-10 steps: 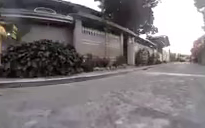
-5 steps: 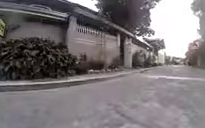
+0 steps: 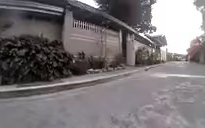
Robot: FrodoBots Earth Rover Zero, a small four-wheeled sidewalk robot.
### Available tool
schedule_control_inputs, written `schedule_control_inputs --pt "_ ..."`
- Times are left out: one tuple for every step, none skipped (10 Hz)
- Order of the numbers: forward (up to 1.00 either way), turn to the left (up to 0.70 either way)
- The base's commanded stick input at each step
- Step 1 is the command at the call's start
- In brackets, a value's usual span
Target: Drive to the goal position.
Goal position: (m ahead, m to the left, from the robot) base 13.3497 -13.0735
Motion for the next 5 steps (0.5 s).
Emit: schedule_control_inputs --pt "1.00 -0.40" --pt "1.00 -0.40" --pt "1.00 -0.40" --pt "1.00 -0.40" --pt "1.00 -0.40"
